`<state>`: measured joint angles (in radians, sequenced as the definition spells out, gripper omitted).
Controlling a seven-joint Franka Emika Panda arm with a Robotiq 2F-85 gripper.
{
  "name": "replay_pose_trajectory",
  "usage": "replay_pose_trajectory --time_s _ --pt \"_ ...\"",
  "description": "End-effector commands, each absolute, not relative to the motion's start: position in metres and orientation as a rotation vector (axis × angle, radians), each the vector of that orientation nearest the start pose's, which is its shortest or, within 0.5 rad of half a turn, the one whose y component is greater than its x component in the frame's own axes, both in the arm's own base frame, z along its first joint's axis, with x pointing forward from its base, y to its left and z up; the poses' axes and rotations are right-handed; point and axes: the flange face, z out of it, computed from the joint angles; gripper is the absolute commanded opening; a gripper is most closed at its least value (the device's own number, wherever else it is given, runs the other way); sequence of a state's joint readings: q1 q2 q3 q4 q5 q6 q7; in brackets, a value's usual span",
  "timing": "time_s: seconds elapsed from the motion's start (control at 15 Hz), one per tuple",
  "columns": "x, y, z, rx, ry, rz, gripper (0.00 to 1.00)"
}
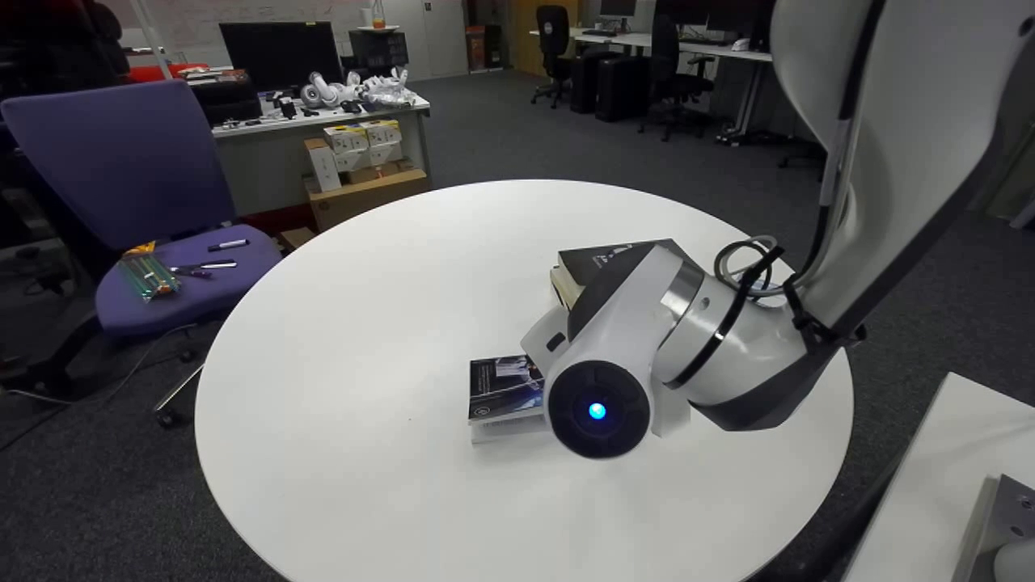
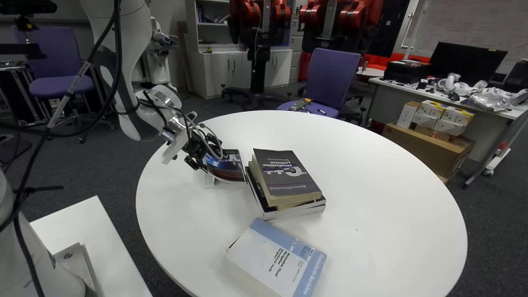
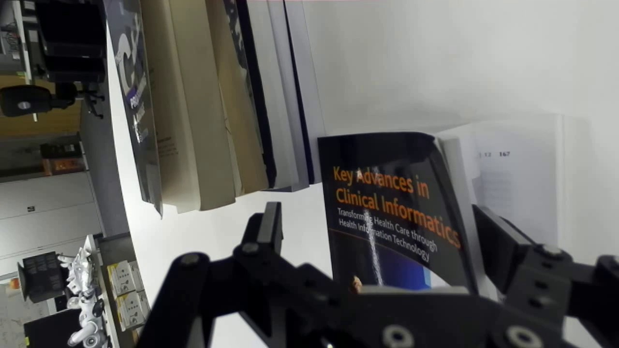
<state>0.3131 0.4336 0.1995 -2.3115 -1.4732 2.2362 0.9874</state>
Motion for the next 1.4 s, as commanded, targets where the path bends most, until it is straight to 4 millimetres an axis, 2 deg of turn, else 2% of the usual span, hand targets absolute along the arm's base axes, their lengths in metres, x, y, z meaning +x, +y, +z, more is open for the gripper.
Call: replay_pose_trajectory --time_s 0.0,0.33,0.6,1.0,1.33 --pt "0.435 0.211 0.144 2.162 0.864 0.348 1.00" --pt "0.435 0.210 0.143 2.105 0.841 0.358 1.00" --pt "0.437 0.207 0.138 2.160 0.852 0.330 1.00" --pt "0.441 0.201 0.148 2.149 0.829 0.335 1.00" --pt "0.445 0.205 0.160 2.141 0.820 0.355 1.00"
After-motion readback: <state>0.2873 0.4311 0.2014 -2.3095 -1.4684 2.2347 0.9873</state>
